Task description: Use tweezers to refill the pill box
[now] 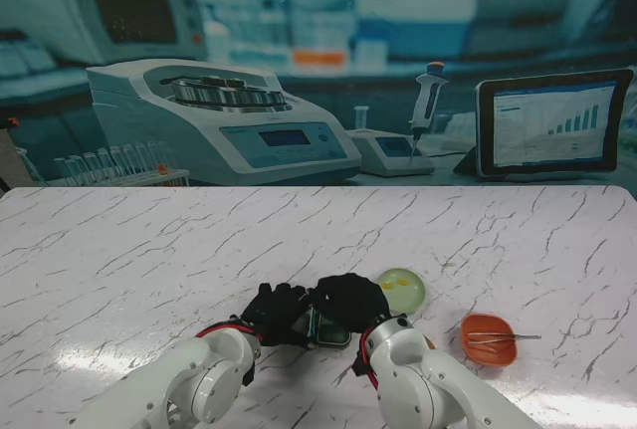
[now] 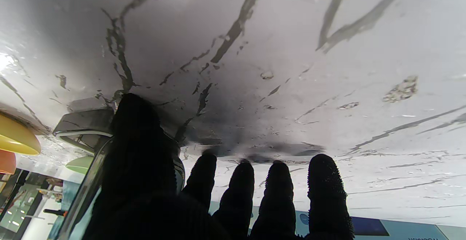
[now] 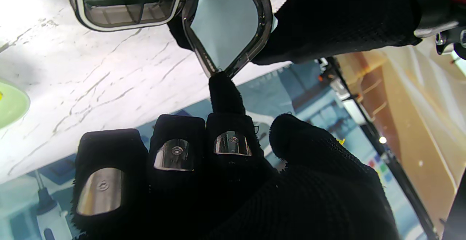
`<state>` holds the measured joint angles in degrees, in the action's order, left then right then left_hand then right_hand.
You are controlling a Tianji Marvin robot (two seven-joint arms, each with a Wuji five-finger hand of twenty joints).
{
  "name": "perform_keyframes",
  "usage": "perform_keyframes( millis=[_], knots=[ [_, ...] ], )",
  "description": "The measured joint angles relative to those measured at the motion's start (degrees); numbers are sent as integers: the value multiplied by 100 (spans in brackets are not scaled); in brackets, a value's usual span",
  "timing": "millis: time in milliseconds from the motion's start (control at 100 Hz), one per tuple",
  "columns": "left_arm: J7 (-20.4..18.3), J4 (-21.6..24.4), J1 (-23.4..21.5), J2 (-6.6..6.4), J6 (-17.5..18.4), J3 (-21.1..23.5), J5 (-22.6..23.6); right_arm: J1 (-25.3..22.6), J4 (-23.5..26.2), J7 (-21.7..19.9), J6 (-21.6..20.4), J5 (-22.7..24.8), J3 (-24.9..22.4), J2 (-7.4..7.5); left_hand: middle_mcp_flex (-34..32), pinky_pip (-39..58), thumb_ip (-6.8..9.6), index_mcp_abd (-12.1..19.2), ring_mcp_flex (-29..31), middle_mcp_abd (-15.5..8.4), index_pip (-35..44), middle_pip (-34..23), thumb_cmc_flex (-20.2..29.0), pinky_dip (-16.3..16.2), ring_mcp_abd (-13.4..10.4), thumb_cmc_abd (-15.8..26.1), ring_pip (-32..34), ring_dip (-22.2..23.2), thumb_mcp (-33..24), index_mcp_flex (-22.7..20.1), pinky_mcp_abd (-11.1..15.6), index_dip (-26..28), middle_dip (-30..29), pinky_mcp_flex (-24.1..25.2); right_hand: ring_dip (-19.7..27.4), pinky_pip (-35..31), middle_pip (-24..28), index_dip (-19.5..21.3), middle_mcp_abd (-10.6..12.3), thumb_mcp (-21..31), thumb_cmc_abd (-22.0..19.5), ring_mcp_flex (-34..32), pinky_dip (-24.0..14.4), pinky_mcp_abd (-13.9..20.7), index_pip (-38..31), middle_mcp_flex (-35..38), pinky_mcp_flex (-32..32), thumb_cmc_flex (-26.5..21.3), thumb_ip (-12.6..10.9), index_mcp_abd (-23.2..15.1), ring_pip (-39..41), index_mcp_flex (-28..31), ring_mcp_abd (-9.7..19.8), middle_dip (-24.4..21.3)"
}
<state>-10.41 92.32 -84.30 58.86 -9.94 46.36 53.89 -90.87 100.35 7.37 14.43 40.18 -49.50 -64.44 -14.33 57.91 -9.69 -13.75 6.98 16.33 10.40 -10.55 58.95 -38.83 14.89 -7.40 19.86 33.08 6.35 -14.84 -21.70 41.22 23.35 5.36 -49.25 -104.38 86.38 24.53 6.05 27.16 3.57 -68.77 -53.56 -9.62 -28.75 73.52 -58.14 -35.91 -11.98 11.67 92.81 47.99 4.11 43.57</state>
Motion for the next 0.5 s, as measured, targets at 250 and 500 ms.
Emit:
perform_keyframes(
  millis=[250, 500],
  knots=[
    [4, -3, 0, 0, 0, -4, 34, 4, 10, -28, 3, -46, 23, -7, 0, 0, 0, 0, 3, 0, -28, 0, 0, 0, 0, 7, 0, 0, 0, 0, 0, -64, 0, 0, 66, 0, 0, -9, 0, -60, -3, 0, 0, 0, 5, -3, 22, -69, 0, -1, 2, -5, 0, -1],
    [23, 5, -86, 19, 4, 103, 93, -81, 31, -34, -113, 13, -101, -10, 3, 0, 1, 169, 4, -116, -74, 6, -68, 41, -144, 14, -12, -2, 0, -7, 0, -291, -3, 0, 68, 0, -21, -11, 0, -74, -4, 9, 0, 0, 11, -12, 142, -69, 0, -114, 2, -5, 0, -2]
  ],
)
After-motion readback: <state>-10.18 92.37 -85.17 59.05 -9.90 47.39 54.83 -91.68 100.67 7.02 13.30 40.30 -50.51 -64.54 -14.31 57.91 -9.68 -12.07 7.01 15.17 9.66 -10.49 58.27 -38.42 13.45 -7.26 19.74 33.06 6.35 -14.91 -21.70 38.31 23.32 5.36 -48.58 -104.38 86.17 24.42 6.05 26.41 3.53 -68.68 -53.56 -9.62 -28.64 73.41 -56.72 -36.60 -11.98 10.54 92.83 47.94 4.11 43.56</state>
